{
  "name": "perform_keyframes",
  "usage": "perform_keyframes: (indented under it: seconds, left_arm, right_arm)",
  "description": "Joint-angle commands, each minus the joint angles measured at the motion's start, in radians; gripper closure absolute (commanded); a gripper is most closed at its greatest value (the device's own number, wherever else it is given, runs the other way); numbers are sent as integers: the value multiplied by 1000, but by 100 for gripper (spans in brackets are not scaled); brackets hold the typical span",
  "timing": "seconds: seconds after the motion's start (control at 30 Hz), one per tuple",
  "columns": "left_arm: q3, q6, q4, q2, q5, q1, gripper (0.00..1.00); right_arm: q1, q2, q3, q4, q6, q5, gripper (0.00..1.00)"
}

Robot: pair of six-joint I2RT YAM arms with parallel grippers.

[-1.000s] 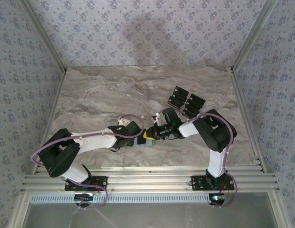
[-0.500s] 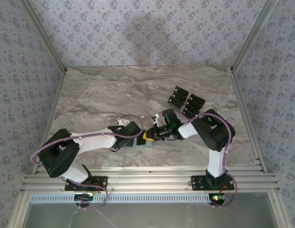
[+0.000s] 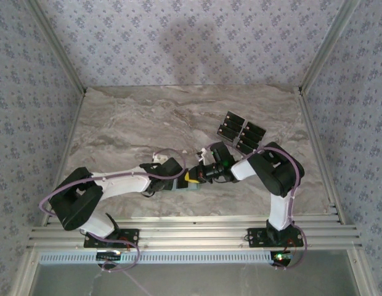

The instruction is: Put the credit cards into the card holder

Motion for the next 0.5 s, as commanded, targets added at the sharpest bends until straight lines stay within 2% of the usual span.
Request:
perform_keyframes:
  seconds: [0.0, 0.47]
  left_arm:
    - [-24, -7, -40, -4, -5, -2, 8]
    - [-24, -7, -40, -6, -9, -2, 8]
  right_arm:
    - [12, 3, -27, 4, 21, 25, 100]
    - [12, 9, -50, 34, 68, 30, 100]
